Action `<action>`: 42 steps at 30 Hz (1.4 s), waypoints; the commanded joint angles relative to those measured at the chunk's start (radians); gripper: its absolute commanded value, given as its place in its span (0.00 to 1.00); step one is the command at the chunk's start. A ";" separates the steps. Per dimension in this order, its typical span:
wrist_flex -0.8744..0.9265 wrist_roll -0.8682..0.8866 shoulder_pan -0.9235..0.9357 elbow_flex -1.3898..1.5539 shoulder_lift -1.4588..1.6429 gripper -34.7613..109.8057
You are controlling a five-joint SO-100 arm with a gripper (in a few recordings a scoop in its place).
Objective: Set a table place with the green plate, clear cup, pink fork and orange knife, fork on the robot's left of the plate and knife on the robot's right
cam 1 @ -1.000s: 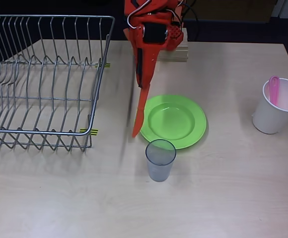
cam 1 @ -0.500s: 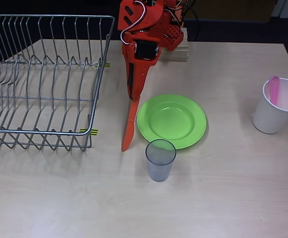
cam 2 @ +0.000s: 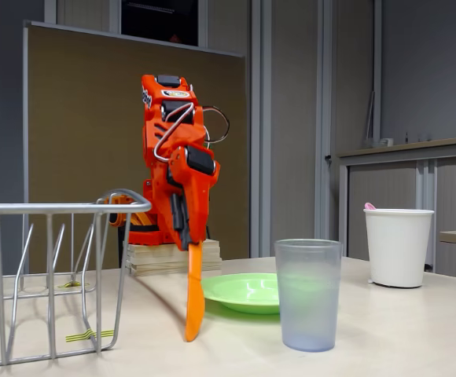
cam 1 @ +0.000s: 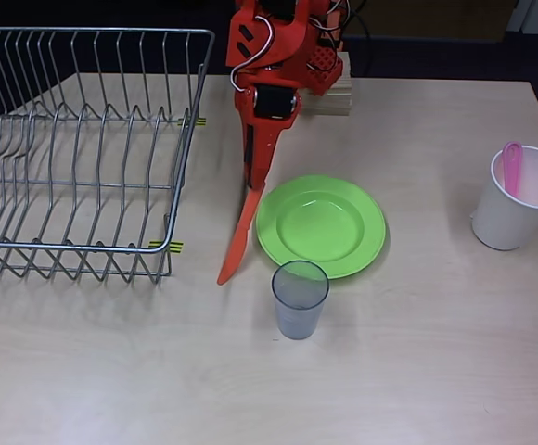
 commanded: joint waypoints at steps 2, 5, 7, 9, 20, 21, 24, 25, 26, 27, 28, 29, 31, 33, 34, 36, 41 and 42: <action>0.038 0.015 0.009 0.018 0.048 0.24; 0.048 0.020 0.012 0.023 0.060 0.24; 0.052 0.031 0.014 0.026 0.066 0.25; 0.066 0.044 0.014 0.029 0.080 0.26; 0.213 0.169 0.011 0.035 0.156 0.31; 0.219 0.170 0.012 0.035 0.160 0.32; 0.229 0.172 0.014 0.035 0.166 0.32; 0.230 0.172 0.014 0.037 0.167 0.32; 0.232 0.172 0.014 0.037 0.170 0.32; 0.235 0.175 0.014 0.037 0.172 0.33; 0.235 0.176 0.014 0.037 0.175 0.33; 0.238 0.178 0.014 0.037 0.179 0.33; 0.241 0.176 0.006 0.034 0.198 0.32; 0.242 0.173 -0.017 0.032 0.235 0.32; 0.242 0.173 -0.038 0.031 0.264 0.31; 0.242 0.192 -0.083 0.017 0.299 0.30; 0.281 0.319 -0.179 -0.129 0.235 0.31; 0.307 0.351 -0.198 -0.181 0.201 0.31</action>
